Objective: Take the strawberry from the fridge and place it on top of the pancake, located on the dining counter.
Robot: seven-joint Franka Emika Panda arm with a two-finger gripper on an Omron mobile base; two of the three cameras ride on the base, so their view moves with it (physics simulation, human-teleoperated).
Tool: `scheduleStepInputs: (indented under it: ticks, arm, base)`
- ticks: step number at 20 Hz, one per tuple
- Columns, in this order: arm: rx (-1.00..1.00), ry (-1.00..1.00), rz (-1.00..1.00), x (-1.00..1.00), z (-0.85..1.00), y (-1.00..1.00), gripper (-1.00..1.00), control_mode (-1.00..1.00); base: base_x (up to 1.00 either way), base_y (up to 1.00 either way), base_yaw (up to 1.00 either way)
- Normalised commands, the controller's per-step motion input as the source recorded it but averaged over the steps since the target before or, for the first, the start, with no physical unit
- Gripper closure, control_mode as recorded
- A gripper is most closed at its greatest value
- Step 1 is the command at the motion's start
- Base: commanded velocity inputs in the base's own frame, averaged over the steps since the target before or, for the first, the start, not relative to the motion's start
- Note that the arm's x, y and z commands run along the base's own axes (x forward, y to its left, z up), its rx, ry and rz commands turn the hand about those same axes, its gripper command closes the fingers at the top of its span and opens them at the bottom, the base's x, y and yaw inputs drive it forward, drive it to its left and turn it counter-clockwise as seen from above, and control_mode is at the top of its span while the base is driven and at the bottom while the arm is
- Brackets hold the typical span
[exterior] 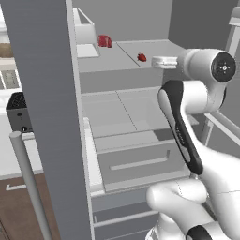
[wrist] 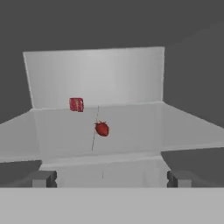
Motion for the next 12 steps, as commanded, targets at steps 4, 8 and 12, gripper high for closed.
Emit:
scheduleStepInputs:
  ticks: [4,8,12]
  arm:
    - [0.02,0.09,0.05,0.87,0.02,0.0,-1.0,-1.0]
    - [-0.04,0.05,0.08,0.74,0.0,0.0,-1.0,-1.0]
    - [-0.04,0.21,0.04,0.89,-0.04,0.01,-1.0,-1.0]
  base:
    - [0.0,0.0,0.0]
    - [0.0,0.0,0.0]
    - [0.0,0.0,0.0]
